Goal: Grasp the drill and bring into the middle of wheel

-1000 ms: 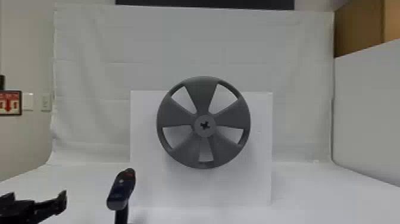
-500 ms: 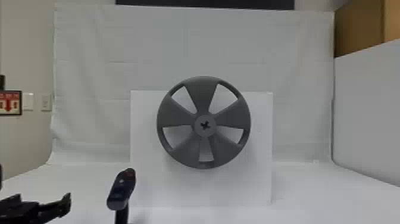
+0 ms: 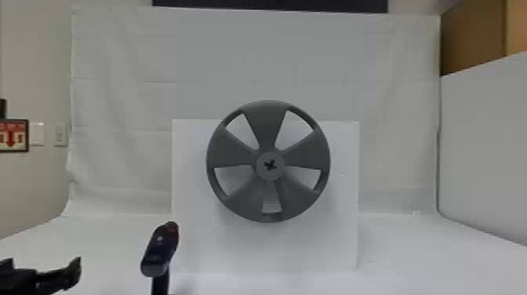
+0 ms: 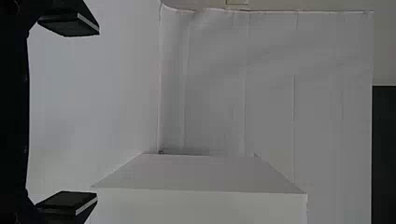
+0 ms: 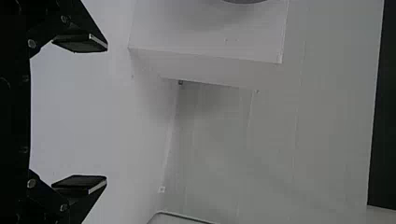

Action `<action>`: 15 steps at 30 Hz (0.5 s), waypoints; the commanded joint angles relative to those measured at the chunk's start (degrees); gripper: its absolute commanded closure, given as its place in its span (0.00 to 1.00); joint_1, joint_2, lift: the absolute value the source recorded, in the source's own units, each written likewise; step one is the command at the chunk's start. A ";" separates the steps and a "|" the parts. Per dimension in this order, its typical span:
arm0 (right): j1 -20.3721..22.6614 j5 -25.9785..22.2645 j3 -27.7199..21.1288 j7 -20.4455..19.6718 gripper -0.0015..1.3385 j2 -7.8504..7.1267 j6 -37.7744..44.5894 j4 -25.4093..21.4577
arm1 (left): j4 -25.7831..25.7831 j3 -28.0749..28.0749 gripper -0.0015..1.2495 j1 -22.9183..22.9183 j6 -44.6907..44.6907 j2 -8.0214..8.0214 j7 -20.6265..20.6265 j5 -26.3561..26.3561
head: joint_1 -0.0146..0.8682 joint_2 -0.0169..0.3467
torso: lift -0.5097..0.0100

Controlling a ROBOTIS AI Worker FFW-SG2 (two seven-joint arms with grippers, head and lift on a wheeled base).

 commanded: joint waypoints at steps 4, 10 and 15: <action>-0.03 -0.09 -0.09 0.00 0.21 0.08 0.03 0.00 | -0.52 1.31 0.04 0.43 0.00 -0.03 -0.58 -0.27 | 0.02 0.05 | 0.20; -0.11 -0.09 -0.09 0.00 0.21 0.08 0.03 0.00 | -0.52 1.14 0.04 0.34 0.00 -0.03 -0.58 -0.53 | 0.02 0.05 | 0.20; -0.11 -0.09 -0.09 0.00 0.21 -0.01 0.03 0.00 | -0.52 1.05 0.04 0.43 0.00 0.06 -0.75 -0.53 | 0.02 0.05 | 0.20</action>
